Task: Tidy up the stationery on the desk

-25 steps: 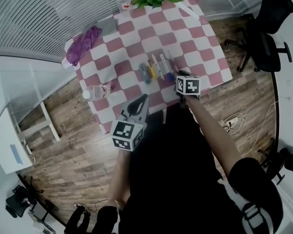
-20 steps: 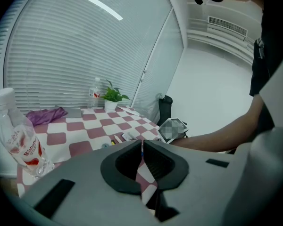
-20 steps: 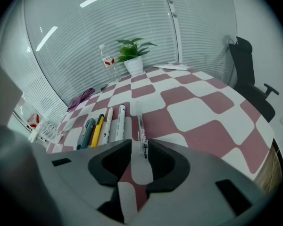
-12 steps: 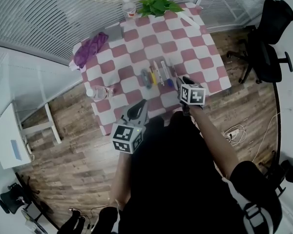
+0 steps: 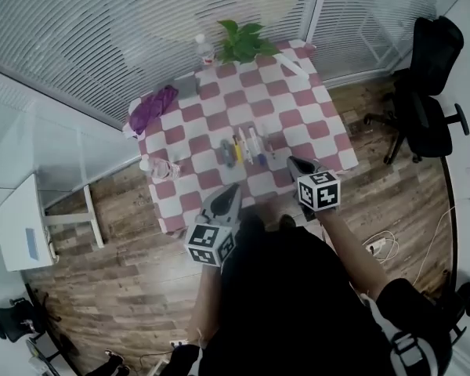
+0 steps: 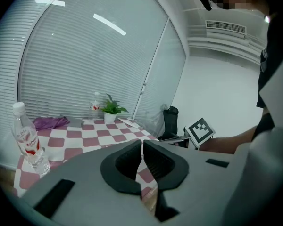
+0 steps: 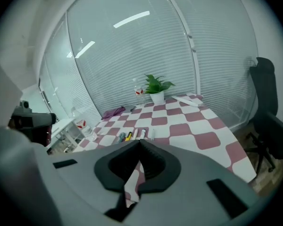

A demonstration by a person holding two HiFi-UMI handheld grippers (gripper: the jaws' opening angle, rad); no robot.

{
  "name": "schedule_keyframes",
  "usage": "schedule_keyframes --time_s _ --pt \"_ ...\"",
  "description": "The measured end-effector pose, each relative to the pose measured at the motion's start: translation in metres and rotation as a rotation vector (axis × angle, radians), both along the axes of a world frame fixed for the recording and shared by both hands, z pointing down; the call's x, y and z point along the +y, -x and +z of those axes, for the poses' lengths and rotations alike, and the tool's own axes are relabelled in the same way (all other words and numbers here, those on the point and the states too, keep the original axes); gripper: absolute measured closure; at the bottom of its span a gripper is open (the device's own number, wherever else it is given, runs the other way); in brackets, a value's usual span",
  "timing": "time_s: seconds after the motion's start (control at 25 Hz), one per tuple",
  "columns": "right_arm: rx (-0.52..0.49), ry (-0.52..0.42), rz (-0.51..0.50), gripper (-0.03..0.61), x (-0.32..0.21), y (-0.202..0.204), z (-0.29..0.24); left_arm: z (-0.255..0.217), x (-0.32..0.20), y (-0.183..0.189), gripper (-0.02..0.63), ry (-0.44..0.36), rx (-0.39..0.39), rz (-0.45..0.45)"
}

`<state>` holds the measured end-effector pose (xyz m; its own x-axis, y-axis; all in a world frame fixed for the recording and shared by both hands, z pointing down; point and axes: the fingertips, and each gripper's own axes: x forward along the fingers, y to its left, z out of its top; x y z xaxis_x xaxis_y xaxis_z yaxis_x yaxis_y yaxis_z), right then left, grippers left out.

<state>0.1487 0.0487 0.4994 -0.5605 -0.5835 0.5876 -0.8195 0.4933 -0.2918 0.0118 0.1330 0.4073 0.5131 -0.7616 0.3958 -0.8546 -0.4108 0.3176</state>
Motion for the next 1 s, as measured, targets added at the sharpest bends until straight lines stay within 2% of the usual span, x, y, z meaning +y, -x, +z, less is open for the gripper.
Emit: schedule_keyframes --time_s 0.36,0.48,0.72,1.0 --pt "-0.234 -0.169 -0.197 0.558 0.053 -0.018 -0.097 -0.028 0.041 -0.039 0.578 -0.033 -0.012 -0.091" --pt "-0.262 -0.229 -0.265 0.558 0.071 -0.024 -0.124 -0.026 0.059 -0.048 0.578 -0.028 -0.018 -0.124" --pt "-0.274 -0.329 -0.351 0.558 0.093 -0.032 -0.160 -0.032 0.074 -0.062 0.578 -0.069 -0.033 -0.154" --pt "-0.271 -0.355 -0.371 0.558 0.106 -0.057 -0.169 -0.049 0.073 -0.089 0.578 -0.117 -0.042 -0.133"
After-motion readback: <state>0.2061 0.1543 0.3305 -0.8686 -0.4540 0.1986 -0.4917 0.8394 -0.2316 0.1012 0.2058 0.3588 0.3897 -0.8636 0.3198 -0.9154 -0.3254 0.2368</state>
